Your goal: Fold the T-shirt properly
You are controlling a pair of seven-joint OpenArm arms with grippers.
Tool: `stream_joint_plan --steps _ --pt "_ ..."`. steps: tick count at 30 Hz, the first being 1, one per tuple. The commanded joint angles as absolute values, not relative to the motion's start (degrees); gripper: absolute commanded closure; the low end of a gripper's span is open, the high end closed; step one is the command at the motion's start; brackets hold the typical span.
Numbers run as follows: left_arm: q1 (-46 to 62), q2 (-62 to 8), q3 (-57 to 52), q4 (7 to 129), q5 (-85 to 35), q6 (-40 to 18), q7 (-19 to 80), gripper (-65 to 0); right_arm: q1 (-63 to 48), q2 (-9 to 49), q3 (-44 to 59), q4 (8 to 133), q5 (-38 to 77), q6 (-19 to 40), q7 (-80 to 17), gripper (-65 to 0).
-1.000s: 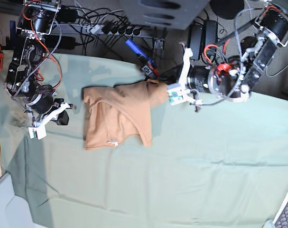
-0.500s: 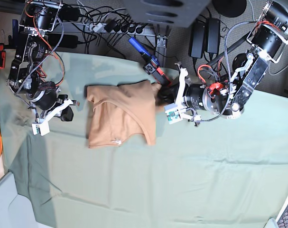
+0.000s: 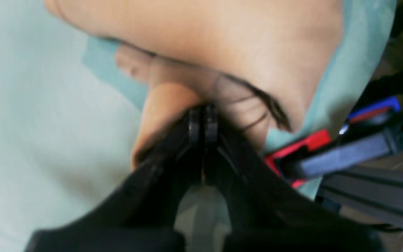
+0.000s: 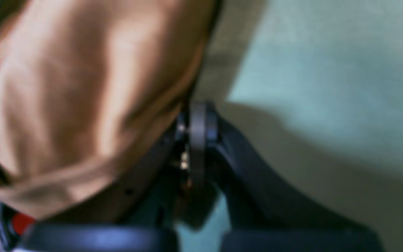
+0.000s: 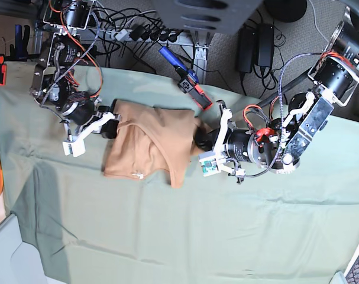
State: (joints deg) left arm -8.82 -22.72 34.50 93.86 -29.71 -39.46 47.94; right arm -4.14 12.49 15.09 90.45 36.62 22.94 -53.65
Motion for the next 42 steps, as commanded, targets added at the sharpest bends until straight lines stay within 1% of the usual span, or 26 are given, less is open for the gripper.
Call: stream_joint_plan --steps 1,8,15,20,22,24,28,33,38,40,42 --pt "-9.91 -22.87 34.94 94.67 -30.57 -40.0 46.96 0.0 -3.53 12.62 15.35 91.26 37.52 28.14 -52.8 0.0" --pt "-10.83 -23.99 35.44 94.67 -28.4 -40.0 46.22 0.0 -3.57 12.1 15.4 91.29 38.39 28.14 -53.3 0.0" --pt "-13.85 -24.93 35.44 94.67 -28.51 -40.0 46.06 0.0 -3.68 7.62 15.38 91.29 40.29 28.34 -55.4 0.0" --pt "-14.15 -24.95 35.44 94.65 -29.17 -40.0 46.13 0.0 -3.68 5.89 15.38 91.29 40.29 28.34 -55.57 0.0" --pt "-14.13 -24.97 34.96 94.65 -30.02 -40.0 46.94 0.0 -3.68 5.87 15.42 91.29 39.94 28.34 -55.59 0.0" --pt "-14.13 -25.47 33.43 94.67 -33.74 -40.0 48.75 0.0 -3.68 6.04 15.79 91.29 39.55 28.34 -55.59 0.0" --pt "-14.11 -27.86 27.92 94.76 -44.58 -40.0 51.57 0.0 -3.66 7.44 17.67 91.29 39.0 28.34 -55.53 0.0" --pt "-14.09 -28.42 23.11 98.7 -54.52 -40.0 55.64 0.0 -3.62 11.55 20.8 91.29 39.0 28.32 -55.33 0.0" --pt "-11.16 -26.85 23.29 108.71 -55.9 -40.0 55.96 0.0 -3.49 15.46 24.12 91.29 39.07 28.29 -55.33 0.0" --pt "-9.5 -25.08 23.35 109.95 -55.79 -40.0 55.9 0.0 -3.33 16.08 24.82 91.29 39.62 28.32 -55.35 0.0" --pt "-8.51 -22.35 23.33 108.84 -52.66 -40.0 54.76 0.0 -3.36 16.4 24.8 91.29 39.97 28.32 -55.37 0.0"
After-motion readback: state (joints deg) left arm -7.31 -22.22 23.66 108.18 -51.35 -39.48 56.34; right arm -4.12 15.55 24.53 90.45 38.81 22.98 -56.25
